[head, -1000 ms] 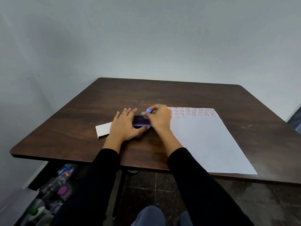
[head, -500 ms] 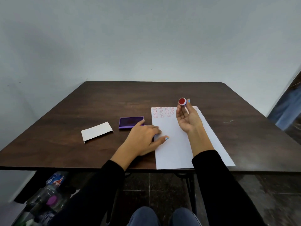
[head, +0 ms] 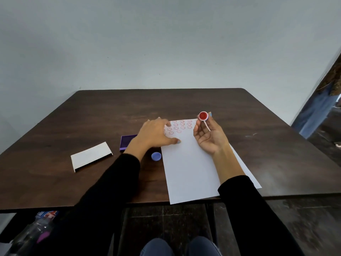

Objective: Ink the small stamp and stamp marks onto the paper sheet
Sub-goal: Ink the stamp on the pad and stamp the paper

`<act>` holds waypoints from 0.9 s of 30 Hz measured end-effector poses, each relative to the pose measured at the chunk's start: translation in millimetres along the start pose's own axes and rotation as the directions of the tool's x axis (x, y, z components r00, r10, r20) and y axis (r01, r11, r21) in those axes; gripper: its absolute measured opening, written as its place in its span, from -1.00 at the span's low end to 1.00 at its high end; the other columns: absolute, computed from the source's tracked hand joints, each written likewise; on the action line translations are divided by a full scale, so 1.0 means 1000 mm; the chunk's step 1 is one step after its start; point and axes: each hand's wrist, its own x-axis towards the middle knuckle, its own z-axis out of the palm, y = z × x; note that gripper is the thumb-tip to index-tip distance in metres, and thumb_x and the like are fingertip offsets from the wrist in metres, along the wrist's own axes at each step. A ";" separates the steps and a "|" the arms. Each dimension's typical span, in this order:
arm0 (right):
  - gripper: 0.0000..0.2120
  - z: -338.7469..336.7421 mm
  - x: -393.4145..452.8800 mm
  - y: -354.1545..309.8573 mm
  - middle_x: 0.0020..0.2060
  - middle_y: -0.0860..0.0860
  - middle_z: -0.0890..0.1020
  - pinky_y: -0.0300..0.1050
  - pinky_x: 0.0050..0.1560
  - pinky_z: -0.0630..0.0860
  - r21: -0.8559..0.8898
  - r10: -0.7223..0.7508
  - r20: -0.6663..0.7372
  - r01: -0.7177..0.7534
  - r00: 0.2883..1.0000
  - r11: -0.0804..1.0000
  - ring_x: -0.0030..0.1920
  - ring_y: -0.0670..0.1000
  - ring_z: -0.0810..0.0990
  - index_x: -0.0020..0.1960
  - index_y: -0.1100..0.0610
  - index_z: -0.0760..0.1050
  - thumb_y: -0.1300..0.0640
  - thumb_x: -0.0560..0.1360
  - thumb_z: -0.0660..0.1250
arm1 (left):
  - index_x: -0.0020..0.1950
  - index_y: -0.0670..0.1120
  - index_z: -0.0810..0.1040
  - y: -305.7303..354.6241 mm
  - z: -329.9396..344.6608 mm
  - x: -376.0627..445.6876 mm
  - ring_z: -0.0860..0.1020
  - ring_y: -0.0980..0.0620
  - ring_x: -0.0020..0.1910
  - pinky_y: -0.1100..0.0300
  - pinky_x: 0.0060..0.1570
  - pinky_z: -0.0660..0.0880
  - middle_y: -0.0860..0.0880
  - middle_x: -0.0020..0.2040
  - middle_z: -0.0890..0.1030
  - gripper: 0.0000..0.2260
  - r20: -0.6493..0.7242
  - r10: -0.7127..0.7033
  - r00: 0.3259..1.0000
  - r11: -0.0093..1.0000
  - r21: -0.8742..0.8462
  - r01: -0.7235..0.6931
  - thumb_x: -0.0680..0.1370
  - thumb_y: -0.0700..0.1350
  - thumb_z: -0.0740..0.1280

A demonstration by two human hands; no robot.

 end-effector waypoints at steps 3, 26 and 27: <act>-0.77 0.002 -0.001 0.000 -0.28 0.03 0.66 -0.25 -0.23 0.61 -0.015 0.006 -0.017 -0.006 1.000 1.000 -0.28 -0.08 0.61 -0.08 0.20 0.58 0.03 0.44 0.41 | 0.49 0.06 0.13 -0.003 0.007 0.018 0.02 -0.05 0.54 -0.21 0.46 -0.14 0.00 0.53 0.19 -0.01 0.180 -0.013 0.984 1.000 0.009 0.012 0.19 0.46 0.35; -0.76 -0.002 0.028 0.016 -0.14 0.05 0.71 -0.23 -0.06 0.60 -0.932 -0.589 0.125 0.299 0.799 0.207 -0.14 -0.07 0.66 -0.01 0.14 0.64 0.09 0.36 0.50 | 0.50 0.11 0.11 -0.019 0.021 0.024 -0.04 0.04 0.55 -0.13 0.48 -0.23 0.01 0.57 0.04 0.08 0.231 0.028 0.973 0.999 -0.031 -0.021 0.08 0.53 0.33; -0.77 -0.002 0.027 0.016 -0.14 0.05 0.71 -0.29 -0.10 0.57 -0.936 -0.587 0.134 0.296 0.798 0.189 -0.15 -0.08 0.66 -0.01 0.13 0.64 0.09 0.36 0.50 | 0.50 0.11 0.11 -0.019 0.021 0.024 -0.04 0.04 0.55 -0.13 0.49 -0.22 0.02 0.57 0.04 0.09 0.228 0.028 0.973 0.999 -0.033 -0.021 0.07 0.53 0.32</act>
